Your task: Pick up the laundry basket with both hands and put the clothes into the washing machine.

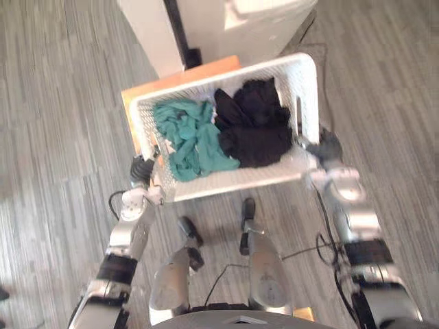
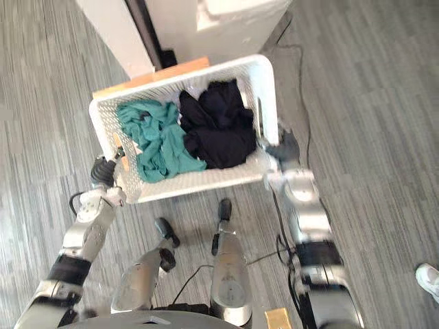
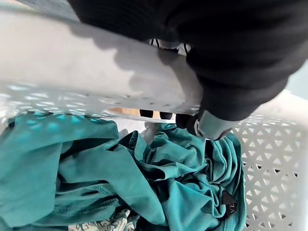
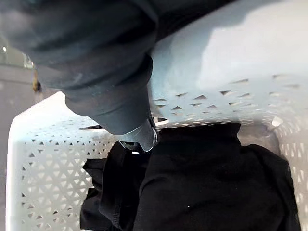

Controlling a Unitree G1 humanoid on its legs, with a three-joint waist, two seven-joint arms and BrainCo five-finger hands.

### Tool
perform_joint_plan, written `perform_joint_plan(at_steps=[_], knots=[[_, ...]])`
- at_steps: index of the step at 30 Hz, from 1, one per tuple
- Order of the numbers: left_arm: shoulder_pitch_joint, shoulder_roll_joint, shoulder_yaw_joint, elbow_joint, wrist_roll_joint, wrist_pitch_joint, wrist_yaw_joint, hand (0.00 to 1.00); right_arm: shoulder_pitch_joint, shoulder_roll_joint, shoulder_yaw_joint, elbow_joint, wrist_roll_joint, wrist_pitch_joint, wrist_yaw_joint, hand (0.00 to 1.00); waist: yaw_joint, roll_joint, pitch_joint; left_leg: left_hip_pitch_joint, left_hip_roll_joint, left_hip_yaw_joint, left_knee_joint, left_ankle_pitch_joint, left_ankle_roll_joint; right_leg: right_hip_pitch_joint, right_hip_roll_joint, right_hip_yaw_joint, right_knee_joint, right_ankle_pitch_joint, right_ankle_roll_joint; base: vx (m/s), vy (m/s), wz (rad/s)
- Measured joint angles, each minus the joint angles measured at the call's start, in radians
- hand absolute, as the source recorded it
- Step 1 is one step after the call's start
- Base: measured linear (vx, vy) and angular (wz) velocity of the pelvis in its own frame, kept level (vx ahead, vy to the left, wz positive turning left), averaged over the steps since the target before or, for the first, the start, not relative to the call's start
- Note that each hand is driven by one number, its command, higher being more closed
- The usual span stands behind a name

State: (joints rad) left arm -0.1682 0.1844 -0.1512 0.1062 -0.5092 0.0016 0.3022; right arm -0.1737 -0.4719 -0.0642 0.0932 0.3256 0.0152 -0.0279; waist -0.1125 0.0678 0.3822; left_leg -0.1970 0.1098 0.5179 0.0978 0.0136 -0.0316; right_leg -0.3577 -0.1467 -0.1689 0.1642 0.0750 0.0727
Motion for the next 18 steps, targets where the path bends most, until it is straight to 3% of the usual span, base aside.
perform_joint_plan(at_steps=[5, 9, 10, 12, 14, 15, 16, 17, 18], knots=[[0.138, 0.029, -0.067, -0.121, 0.024, 0.000, -0.027, 1.00, 0.332, 0.094, -0.080, -0.135, -0.013, -0.015, 0.055, 1.00, -0.026, -0.009, -0.098, 0.048, 0.052, 0.036, 0.153, -0.117, -0.011, 0.047, 0.039, 0.089, 0.008, -0.009, 0.001, 0.08, 0.023, -0.55], [0.238, 0.041, -0.049, -0.170, 0.056, 0.000, -0.050, 1.00, 0.396, 0.172, -0.089, -0.170, -0.022, -0.017, 0.073, 1.00, -0.008, -0.003, -0.118, 0.098, 0.048, -0.206, 0.289, -0.297, -0.038, 0.044, 0.141, 0.325, 0.031, -0.014, 0.018, 0.00, 0.050, -1.80], [0.247, 0.040, -0.052, -0.170, 0.062, 0.001, -0.055, 1.00, 0.419, 0.186, -0.093, -0.176, -0.022, -0.017, 0.073, 1.00, -0.015, -0.004, -0.131, 0.102, 0.041, -0.215, 0.302, -0.319, -0.036, 0.043, 0.153, 0.355, 0.027, -0.008, 0.026, -0.05, 0.174, -1.69], [0.278, 0.041, -0.059, -0.170, 0.090, 0.003, -0.092, 1.00, 0.528, 0.232, -0.106, -0.234, -0.024, -0.017, 0.072, 1.00, -0.048, -0.019, -0.178, 0.126, 0.007, -0.161, 0.311, -0.366, -0.006, 0.039, 0.184, 0.484, -0.019, 0.038, 0.059, -0.04, 0.193, -1.58], [0.287, 0.045, -0.054, -0.170, 0.101, 0.004, -0.113, 1.00, 0.580, 0.250, -0.108, -0.270, -0.037, -0.019, 0.072, 1.00, -0.057, -0.033, -0.193, 0.129, -0.001, -0.071, 0.345, -0.397, 0.007, 0.040, 0.197, 0.591, -0.091, 0.109, 0.093, -0.06, 0.202, -1.80], [0.288, 0.046, -0.052, -0.170, 0.102, 0.007, -0.124, 1.00, 0.602, 0.267, -0.114, -0.286, -0.046, -0.019, 0.072, 1.00, -0.068, -0.044, -0.197, 0.130, -0.005, -0.018, 0.364, -0.407, 0.015, 0.042, 0.191, 0.625, -0.141, 0.127, 0.079, -0.10, 0.165, -1.97], [0.288, 0.040, -0.046, -0.166, 0.106, 0.019, -0.136, 1.00, 0.615, 0.288, -0.130, -0.293, -0.050, -0.017, 0.071, 1.00, -0.080, -0.038, -0.193, 0.136, 0.001, 0.027, 0.366, -0.403, 0.028, 0.034, 0.166, 0.519, -0.181, 0.060, -0.036, -0.10, 0.146, -2.01], [0.293, 0.037, -0.035, -0.164, 0.121, 0.026, -0.144, 1.00, 0.623, 0.319, -0.138, -0.293, -0.056, -0.014, 0.071, 1.00, -0.074, -0.028, -0.192, 0.173, 0.022, 0.093, 0.327, -0.395, 0.044, -0.006, 0.144, 0.313, -0.134, 0.003, -0.125, -0.06, 0.163, -1.88], [0.302, 0.035, -0.021, -0.164, 0.125, 0.027, -0.155, 1.00, 0.629, 0.332, -0.143, -0.293, -0.058, -0.013, 0.072, 1.00, -0.073, -0.030, -0.193, 0.198, 0.027, 0.136, 0.307, -0.395, 0.044, -0.027, 0.130, 0.204, -0.071, 0.001, -0.133, -0.02, 0.115, -1.75]])
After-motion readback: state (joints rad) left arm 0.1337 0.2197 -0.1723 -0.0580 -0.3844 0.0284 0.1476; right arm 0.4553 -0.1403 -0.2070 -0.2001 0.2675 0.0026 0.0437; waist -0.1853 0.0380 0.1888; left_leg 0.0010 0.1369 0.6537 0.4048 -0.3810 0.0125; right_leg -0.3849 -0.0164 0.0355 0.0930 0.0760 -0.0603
